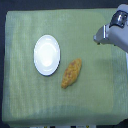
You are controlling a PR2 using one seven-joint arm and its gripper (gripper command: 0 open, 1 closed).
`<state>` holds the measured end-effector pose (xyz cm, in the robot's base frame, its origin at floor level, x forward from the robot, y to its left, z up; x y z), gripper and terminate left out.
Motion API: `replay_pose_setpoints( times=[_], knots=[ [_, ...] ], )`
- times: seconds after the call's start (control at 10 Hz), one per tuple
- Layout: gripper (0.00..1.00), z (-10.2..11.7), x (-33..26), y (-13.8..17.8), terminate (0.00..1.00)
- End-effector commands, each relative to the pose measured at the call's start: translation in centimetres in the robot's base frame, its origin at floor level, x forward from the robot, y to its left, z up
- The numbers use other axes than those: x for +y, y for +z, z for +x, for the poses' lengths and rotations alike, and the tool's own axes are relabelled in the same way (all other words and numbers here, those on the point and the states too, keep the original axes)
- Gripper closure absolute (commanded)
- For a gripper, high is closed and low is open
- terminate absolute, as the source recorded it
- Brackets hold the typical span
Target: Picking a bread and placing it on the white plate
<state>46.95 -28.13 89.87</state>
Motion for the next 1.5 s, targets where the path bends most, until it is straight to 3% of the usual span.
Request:
replay_pose_setpoints(
  times=[0.0,0.7,1.4],
  knots=[
    [0.0,-0.1,0.1,0.0,0.0],
    [0.0,-1.7,8.2,-2.6,0.0],
    [0.0,-4.3,17.4,-8.8,0.0]
  ],
)
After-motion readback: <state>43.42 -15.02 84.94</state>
